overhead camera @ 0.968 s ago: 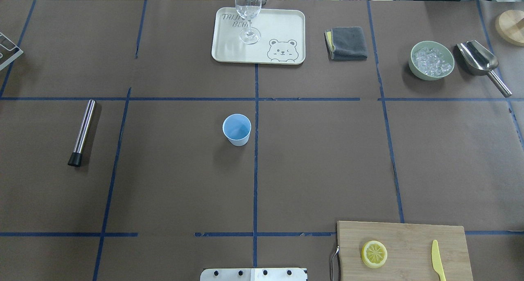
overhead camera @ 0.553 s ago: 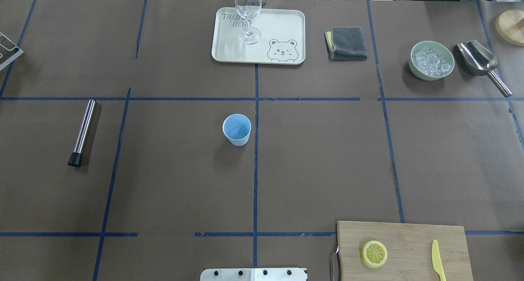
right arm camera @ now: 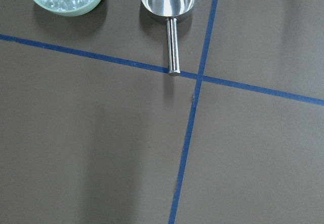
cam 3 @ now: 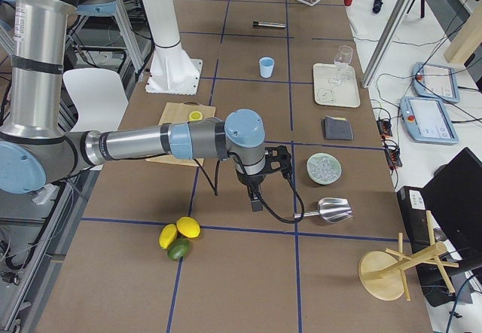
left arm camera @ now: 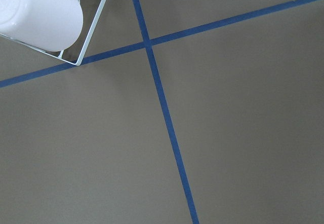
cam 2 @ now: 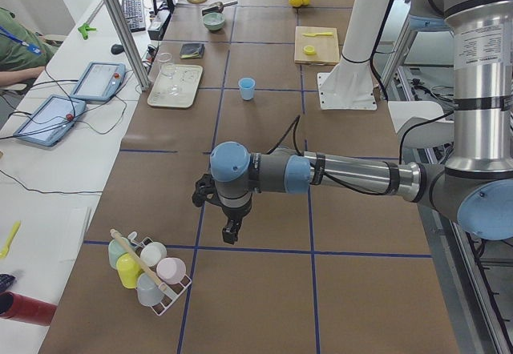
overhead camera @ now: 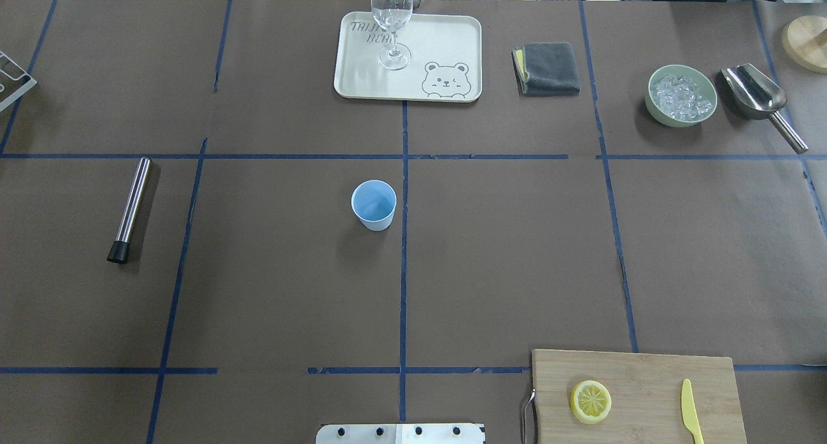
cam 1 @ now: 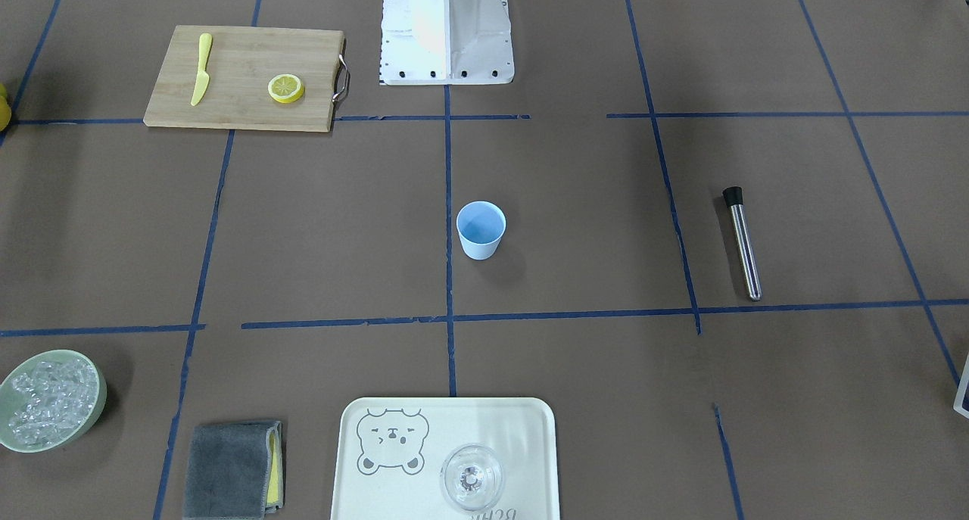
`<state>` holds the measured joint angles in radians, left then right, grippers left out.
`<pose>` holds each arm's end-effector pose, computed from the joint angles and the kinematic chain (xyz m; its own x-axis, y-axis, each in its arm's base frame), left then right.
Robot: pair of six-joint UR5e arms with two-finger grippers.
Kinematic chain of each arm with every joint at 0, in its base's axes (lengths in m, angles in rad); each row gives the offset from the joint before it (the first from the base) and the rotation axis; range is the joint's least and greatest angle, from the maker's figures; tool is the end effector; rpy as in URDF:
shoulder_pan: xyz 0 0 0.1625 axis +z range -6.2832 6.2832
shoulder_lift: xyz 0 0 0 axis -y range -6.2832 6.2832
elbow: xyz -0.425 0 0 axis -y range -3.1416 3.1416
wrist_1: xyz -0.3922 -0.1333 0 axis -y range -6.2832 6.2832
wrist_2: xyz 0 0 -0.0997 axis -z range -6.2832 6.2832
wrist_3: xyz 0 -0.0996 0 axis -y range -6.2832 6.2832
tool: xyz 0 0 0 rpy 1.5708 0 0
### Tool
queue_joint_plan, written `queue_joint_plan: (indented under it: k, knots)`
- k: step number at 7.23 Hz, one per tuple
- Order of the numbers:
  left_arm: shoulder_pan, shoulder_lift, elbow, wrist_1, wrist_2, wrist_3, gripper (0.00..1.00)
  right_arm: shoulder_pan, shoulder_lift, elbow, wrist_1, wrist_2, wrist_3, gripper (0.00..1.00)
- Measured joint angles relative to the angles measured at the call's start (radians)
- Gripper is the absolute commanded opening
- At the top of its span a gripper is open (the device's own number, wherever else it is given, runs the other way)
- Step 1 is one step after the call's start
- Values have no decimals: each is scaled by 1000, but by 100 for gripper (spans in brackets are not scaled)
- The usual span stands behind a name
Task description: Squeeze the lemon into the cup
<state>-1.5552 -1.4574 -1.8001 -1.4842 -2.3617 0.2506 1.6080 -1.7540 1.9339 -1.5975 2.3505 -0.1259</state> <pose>-0.0556 -0.4441 0.6065 0.6770 0.2787 -0.6812 -0.1894 0.9603 0.2046 0.0788 -0.4151 0.5650 0.7136 -0.2041 0.6702 0.0533 0.9696 0.2386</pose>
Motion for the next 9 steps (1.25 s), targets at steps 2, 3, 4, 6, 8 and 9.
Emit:
queue_joint_plan:
  k: [2, 3, 4, 6, 8, 9]
  knots:
    - [0, -2, -6, -17, -5, 0, 100, -56, -17, 7, 140, -12, 38, 100]
    - [1, -3, -11, -26, -7, -1, 100, -103, -19, 13, 187, -18, 85, 100]
    - [1, -3, -19, -30, -7, -1, 100, -163, -22, 27, 228, -31, 178, 100]
    - [2, -4, -29, -32, -7, -2, 100, -310, -53, 114, 291, -59, 459, 100]
    - [3, -5, -30, -33, -8, -2, 100, -464, -94, 235, 302, -100, 694, 100]
    - [3, -6, -32, -33, -8, -2, 100, -555, -105, 289, 303, -145, 810, 100]
